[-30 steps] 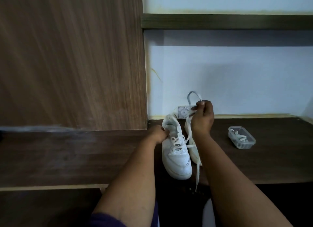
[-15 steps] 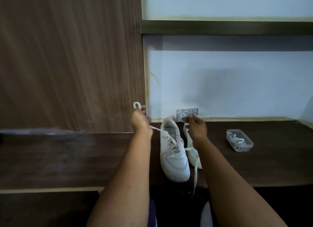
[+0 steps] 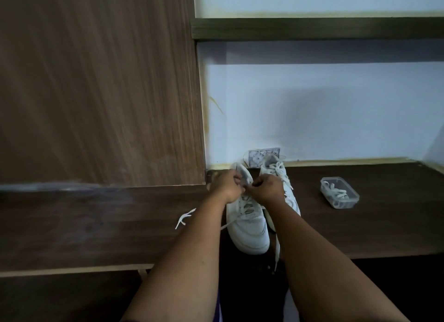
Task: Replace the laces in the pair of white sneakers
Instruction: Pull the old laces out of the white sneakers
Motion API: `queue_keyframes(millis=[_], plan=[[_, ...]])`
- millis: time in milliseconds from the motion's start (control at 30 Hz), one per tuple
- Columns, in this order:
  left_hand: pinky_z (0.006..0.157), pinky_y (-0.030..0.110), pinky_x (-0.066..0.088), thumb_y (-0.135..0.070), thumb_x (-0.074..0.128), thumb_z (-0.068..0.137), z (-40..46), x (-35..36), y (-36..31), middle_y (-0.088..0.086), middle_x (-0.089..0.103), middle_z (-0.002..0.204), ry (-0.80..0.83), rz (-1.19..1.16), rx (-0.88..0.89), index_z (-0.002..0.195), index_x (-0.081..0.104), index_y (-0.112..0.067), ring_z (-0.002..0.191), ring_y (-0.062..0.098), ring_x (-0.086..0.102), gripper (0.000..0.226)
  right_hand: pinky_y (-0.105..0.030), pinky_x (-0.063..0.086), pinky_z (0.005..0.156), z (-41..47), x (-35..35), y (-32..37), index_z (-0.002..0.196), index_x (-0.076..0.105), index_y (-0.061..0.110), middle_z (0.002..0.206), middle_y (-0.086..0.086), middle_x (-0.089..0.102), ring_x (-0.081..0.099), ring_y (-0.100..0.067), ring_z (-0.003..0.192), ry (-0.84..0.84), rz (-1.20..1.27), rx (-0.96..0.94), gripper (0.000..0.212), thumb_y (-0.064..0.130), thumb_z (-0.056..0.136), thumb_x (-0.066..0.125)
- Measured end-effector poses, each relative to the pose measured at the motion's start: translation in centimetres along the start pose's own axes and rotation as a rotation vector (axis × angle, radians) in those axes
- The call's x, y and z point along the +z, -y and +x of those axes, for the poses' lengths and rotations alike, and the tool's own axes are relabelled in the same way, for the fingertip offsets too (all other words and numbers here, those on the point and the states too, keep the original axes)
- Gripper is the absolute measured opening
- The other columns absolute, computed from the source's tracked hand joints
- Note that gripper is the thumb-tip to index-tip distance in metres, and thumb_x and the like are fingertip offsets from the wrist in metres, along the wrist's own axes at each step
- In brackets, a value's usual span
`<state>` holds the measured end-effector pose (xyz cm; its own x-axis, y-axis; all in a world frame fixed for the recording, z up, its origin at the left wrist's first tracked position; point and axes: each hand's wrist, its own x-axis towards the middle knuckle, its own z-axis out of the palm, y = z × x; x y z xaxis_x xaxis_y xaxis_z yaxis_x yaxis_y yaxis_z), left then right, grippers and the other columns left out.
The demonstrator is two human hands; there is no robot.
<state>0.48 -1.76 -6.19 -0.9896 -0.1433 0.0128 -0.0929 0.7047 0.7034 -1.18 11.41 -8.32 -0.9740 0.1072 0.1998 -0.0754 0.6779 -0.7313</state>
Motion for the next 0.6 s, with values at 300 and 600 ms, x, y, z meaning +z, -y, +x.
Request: queue_keyframes(millis=[300,600], plan=[[0.097,0.041,0.040,-0.029,0.055,0.086,0.7,3.0,-1.2,0.005,0.061,0.122,0.106,0.211,0.000,0.128,0.044,-0.025,0.116,0.027,0.056,0.044,-0.019,0.034,0.043,1.1,-0.8,-0.8,0.063,0.066,0.009,0.060,-0.005,0.063,0.057,-0.014,0.053,0.095,0.184,0.192,0.033,0.037,0.080,0.069],[0.035,0.014,0.020,-0.019,0.048,0.078,-0.2,-1.4,-1.9,-0.003,0.041,0.049,-0.094,-1.315,-0.516,0.058,0.042,-0.018,0.028,0.008,0.025,0.021,-0.021,0.054,0.062,1.0,-1.0,-1.3,0.072,0.072,0.007,0.068,-0.007,0.067,0.065,-0.020,0.069,0.120,0.238,0.190,0.018,0.023,0.080,0.069]])
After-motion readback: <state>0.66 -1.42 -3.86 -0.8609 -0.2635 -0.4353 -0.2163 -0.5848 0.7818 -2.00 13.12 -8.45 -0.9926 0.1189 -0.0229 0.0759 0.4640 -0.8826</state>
